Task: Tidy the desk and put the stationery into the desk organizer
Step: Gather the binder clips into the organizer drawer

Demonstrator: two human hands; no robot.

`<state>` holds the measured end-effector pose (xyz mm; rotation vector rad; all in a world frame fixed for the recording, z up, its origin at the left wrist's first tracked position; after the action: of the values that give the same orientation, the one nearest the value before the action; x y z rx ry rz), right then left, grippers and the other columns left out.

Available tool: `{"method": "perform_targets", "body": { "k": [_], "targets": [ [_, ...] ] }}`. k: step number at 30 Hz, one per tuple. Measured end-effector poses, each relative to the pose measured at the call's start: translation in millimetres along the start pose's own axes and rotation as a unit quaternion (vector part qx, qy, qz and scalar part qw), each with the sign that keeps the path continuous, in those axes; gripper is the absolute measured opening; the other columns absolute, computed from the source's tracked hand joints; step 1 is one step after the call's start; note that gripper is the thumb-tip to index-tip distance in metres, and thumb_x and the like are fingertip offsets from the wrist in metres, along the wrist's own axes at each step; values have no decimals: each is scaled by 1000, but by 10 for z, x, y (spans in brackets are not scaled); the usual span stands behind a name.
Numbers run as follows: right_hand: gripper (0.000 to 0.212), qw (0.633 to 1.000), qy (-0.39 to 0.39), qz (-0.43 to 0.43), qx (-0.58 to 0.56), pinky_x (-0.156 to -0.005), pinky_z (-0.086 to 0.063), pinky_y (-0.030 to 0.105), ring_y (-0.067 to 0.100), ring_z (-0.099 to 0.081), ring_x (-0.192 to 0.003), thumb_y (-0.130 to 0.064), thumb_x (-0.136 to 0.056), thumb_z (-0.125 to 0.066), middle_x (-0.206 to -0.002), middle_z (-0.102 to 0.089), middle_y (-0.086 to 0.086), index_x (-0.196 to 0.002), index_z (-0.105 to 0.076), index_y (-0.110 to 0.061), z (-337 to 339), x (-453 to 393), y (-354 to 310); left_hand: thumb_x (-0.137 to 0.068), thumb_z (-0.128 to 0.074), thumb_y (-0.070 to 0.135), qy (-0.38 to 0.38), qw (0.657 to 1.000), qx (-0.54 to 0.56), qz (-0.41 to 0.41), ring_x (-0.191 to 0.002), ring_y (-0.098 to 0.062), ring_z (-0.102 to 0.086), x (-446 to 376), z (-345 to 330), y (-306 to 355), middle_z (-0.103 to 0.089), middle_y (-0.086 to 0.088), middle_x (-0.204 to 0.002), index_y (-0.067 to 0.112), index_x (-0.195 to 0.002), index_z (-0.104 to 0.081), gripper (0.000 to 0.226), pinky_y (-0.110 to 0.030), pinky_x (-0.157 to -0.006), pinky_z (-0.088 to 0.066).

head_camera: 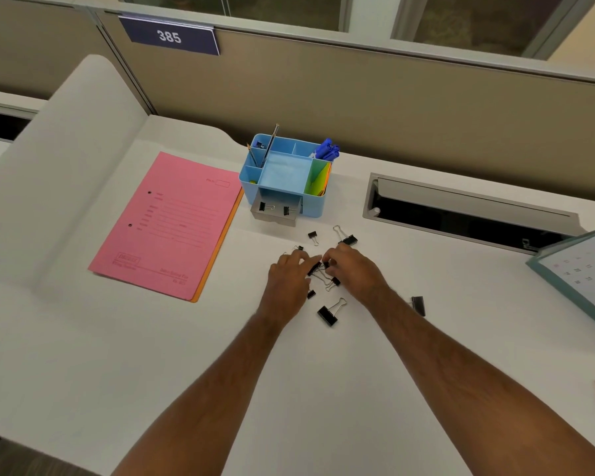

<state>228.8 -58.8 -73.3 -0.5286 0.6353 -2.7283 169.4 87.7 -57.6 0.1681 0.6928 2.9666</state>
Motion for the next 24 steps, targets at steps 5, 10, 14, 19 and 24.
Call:
{"method": "perform_targets", "body": {
  "k": [5,10,14,19,24],
  "targets": [
    [21,1000,0,4,16,-80,-53,35,19,-63,-93,-27,-97,-65,-111,-60,0,-118,-66,-22,4,12,45,-91,-65,2,-16,995,-85,-52,-124,-24,-49,-130,-17,43,-52,0,-143,26,-147,-51,63,-38,-96,-43],
    [20,1000,7,1,5,-82,-54,37,21,-63,-94,-26,-98,-64,-110,-62,1,-116,-66,-19,61,92,94,-96,-64,10,-31,990,-123,-58,-124,-26,-48,-265,34,26,-50,-5,-141,25,-141,-56,48,-37,-97,-44],
    [17,999,20,-16,-27,-80,-48,33,19,-62,-95,-25,-98,-64,-110,-62,-1,-114,-65,-19,124,157,181,-97,-65,18,-45,990,-120,-50,-124,-25,-46,-316,64,-5,-50,-4,-139,20,-137,-55,41,-38,-99,-42],
    [18,994,40,-54,-84,-85,-48,35,18,-61,-97,-27,-98,-62,-108,-60,-2,-114,-65,-20,193,275,326,-96,-68,35,-51,992,-113,-22,-126,-24,-46,-325,64,-41,-51,-3,-139,21,-138,-54,46,-38,-102,-41],
    [21,988,86,-44,-121,-79,-40,25,12,-57,-92,-27,-101,-60,-110,-60,-4,-120,-64,-19,297,280,246,-97,-67,35,-1,998,-58,12,-131,-23,-45,-229,124,-2,-49,-2,-144,23,-141,-53,49,-38,-105,-39]
  ]
}}
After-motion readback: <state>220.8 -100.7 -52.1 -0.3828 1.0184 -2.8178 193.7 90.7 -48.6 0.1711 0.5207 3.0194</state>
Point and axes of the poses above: each hand's wrist, its own x-axis away from the middle knuckle, its own z-axis out of the back of the hand, y = z × x, the point moved 6 cm from there along -x, towards the middle knuckle
